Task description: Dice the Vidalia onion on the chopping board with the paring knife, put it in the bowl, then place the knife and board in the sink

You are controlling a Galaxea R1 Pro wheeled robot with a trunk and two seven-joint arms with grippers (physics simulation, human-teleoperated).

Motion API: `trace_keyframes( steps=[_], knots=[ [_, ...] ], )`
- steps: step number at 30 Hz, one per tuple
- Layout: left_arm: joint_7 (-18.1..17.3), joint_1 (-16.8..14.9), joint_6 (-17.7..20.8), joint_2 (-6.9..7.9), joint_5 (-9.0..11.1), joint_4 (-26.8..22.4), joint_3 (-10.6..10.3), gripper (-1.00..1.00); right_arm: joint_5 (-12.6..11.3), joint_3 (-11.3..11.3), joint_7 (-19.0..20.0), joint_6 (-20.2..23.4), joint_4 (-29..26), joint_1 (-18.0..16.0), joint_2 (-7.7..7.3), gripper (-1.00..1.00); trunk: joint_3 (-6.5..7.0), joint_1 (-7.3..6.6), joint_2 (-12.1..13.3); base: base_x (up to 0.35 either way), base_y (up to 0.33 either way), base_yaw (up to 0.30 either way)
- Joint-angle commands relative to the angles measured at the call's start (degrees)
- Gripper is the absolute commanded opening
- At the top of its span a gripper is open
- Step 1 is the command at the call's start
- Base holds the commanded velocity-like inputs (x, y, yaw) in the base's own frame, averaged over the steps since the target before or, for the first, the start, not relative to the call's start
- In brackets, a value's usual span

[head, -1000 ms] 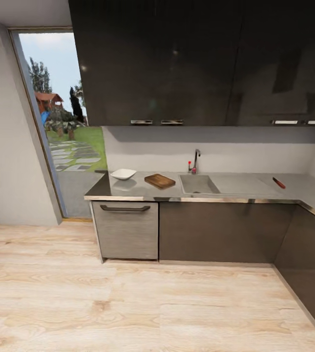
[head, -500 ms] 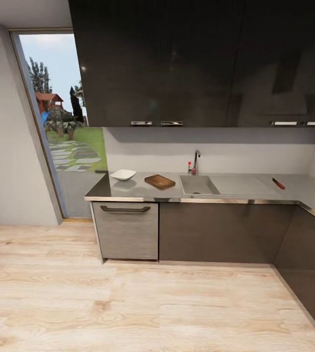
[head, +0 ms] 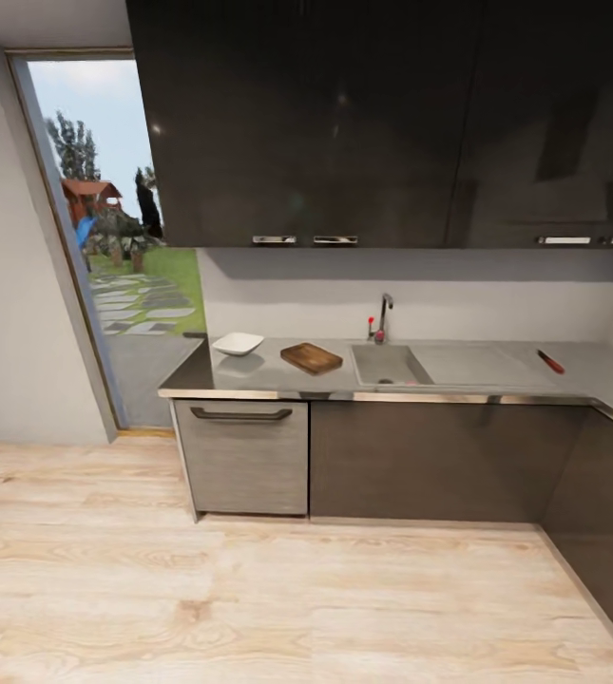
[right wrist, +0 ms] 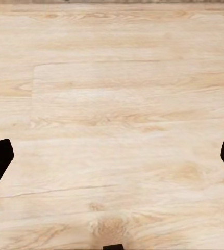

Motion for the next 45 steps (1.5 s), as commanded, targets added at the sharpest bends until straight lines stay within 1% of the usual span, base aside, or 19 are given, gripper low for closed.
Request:
trace_keyframes(
  steps=[1,8,9,11,18,45],
  knots=[
    [0.01,0.01,-0.08,0.00,0.05,-0.12,0.03,1.00,-0.08,0.01,-0.12,-0.12,-0.03,-0.01,0.02,1.00,-0.07,0.05,-0.05,0.319,0.000,0.000],
    [0.03,0.01,-0.08,-0.20,0.11,-0.27,0.00,1.00,-0.08,0.02,-0.10,-0.12,-0.03,-0.01,0.02,1.00,-0.07,0.05,-0.05,0.090,0.000,0.000],
    [0.00,0.01,-0.08,-0.98,0.11,-0.29,-0.01,1.00,-0.08,0.02,-0.10,-0.12,-0.03,-0.01,0.02,1.00,-0.07,0.05,-0.05,-0.171,0.000,0.000],
    [-0.02,0.01,-0.08,-1.33,0.07,-0.20,-0.05,1.00,-0.08,0.02,-0.11,-0.12,-0.03,-0.01,0.02,1.00,-0.07,0.05,-0.05,-0.090,0.000,0.000],
    [0.01,0.01,-0.09,-1.57,0.05,-0.08,0.00,1.00,-0.08,0.02,-0.09,-0.12,-0.03,-0.01,0.02,1.00,1.19,-1.49,2.75,-0.018,0.000,0.000],
    [0.05,0.01,-0.08,-1.49,0.05,-0.08,0.08,1.00,-0.08,0.02,-0.08,-0.12,-0.03,-0.01,0.02,1.00,6.03,-7.42,13.58,0.000,0.000,0.000]
  ],
)
